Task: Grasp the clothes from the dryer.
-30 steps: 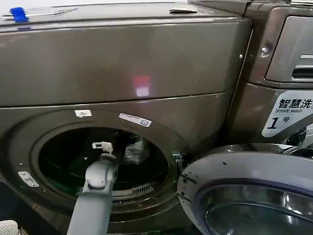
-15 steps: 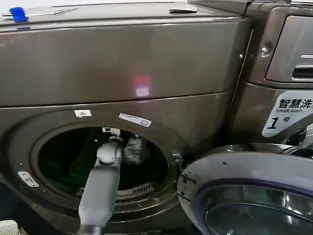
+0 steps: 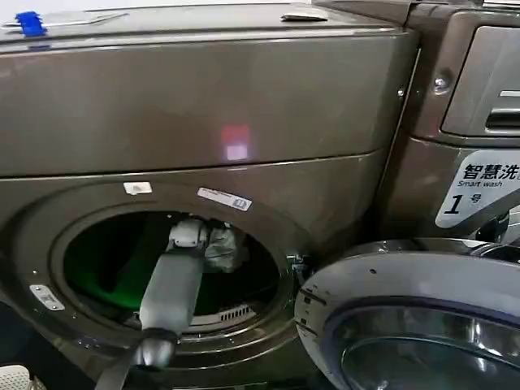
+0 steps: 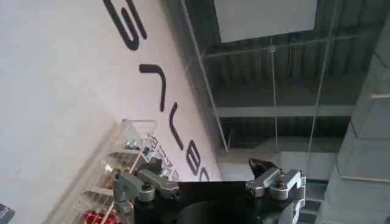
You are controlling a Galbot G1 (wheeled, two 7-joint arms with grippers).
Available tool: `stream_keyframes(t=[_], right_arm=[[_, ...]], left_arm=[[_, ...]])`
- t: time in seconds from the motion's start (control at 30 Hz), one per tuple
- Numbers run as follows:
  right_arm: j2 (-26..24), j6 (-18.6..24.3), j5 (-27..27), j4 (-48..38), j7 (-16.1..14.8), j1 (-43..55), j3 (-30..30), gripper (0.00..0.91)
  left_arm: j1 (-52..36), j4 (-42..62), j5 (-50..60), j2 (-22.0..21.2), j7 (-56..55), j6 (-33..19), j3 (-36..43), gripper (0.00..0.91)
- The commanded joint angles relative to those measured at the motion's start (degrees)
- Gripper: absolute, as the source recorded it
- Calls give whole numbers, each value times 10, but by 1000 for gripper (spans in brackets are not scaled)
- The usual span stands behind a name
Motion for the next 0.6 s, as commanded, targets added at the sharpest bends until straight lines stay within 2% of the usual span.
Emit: stream_keyframes(t=[0.03,0.2,0.37,0.5,0.6], right_arm=[[1,1,0,-2,-1,3,-1,907],[2,1,-1,-2,-1,3,-1,907],[1,1,-2,-2,-2,5,-2,907],[2,2,-3,-2,-3,7,-2,907],[2,3,-4,-3,-4,8,-2,907]], left_arm=[[-92,159,37,18,164,-1,67,907],[-133,208,79,32,278,-33,126,907],[-184,272,169,34,335,-61,181,907],[-208,303,212,42,375,-83,262,907],[-221,318,239,42,404,-98,287,907]])
